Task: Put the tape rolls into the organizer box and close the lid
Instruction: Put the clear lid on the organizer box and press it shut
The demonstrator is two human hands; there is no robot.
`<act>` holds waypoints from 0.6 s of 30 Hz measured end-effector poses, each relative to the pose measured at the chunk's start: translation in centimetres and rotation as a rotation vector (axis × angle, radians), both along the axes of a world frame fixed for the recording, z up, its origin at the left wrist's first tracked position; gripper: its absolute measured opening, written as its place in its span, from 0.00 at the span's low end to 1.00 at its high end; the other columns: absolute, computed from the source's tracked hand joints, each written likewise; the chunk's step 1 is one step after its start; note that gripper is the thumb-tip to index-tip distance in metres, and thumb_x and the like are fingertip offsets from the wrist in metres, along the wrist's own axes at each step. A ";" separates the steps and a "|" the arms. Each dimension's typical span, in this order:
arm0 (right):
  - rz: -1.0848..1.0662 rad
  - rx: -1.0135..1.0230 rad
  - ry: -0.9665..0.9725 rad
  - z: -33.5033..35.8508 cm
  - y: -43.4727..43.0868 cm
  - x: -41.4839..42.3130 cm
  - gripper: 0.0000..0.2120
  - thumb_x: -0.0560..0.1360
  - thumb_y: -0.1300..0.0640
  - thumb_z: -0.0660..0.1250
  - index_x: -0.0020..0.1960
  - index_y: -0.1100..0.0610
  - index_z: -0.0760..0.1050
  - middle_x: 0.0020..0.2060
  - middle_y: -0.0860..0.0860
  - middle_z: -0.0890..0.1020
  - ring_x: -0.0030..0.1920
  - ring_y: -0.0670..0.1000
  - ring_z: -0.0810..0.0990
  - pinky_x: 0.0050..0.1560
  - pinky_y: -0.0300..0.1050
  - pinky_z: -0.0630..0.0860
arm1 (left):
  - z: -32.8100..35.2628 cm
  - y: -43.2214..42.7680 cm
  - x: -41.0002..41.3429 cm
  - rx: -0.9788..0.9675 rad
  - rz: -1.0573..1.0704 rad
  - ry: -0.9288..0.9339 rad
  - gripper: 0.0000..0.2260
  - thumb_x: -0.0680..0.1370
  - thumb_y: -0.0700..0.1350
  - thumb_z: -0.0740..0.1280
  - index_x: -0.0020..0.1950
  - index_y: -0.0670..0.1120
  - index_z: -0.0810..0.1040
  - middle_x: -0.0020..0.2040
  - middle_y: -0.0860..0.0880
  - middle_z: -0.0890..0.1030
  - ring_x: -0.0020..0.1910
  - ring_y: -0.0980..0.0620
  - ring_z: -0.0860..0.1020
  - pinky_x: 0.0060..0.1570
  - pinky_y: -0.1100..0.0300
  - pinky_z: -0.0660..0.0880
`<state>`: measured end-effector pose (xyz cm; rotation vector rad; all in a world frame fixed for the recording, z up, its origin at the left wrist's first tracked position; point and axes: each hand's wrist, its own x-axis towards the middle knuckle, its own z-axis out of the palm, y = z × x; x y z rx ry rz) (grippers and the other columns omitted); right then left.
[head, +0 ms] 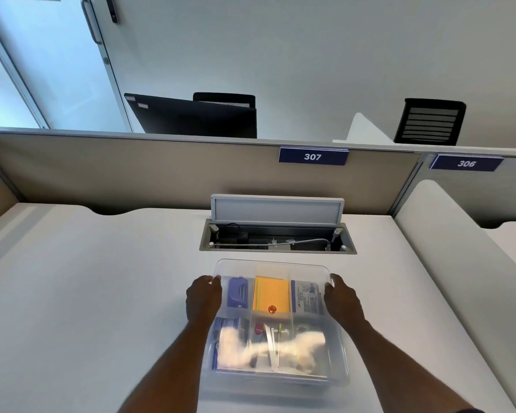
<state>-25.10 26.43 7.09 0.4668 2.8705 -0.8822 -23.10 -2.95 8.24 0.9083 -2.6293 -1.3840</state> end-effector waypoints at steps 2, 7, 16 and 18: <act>0.029 -0.074 0.022 -0.1 0.2 -0.8 0.19 0.81 0.53 0.55 0.71 0.56 0.66 0.64 0.60 0.77 0.63 0.62 0.77 0.64 0.52 0.73 | 0.3 -0.2 -1.0 0.028 0.024 0.029 0.17 0.79 0.51 0.62 0.62 0.42 0.77 0.63 0.41 0.79 0.63 0.41 0.76 0.64 0.50 0.70; 0.058 -0.138 0.081 -0.1 0.2 -3.1 0.17 0.82 0.53 0.55 0.68 0.55 0.71 0.67 0.55 0.76 0.67 0.57 0.74 0.69 0.47 0.67 | 0.5 -0.7 -3.8 -0.035 -0.012 0.110 0.14 0.79 0.48 0.63 0.59 0.42 0.80 0.60 0.40 0.81 0.58 0.40 0.78 0.62 0.50 0.72; -0.045 -0.239 0.185 -1.2 -0.1 -5.9 0.13 0.79 0.56 0.60 0.45 0.60 0.81 0.43 0.54 0.84 0.46 0.55 0.81 0.45 0.39 0.70 | -1.2 -0.5 -4.6 -0.026 0.033 0.228 0.11 0.77 0.45 0.66 0.45 0.39 0.85 0.43 0.41 0.86 0.38 0.49 0.80 0.49 0.61 0.72; -0.065 -0.253 0.212 -1.7 -0.2 -5.7 0.15 0.79 0.56 0.59 0.42 0.60 0.80 0.39 0.53 0.83 0.41 0.53 0.80 0.40 0.38 0.70 | -1.3 -0.5 -4.6 -0.012 0.042 0.258 0.10 0.77 0.44 0.67 0.48 0.39 0.85 0.45 0.41 0.86 0.42 0.46 0.82 0.51 0.60 0.72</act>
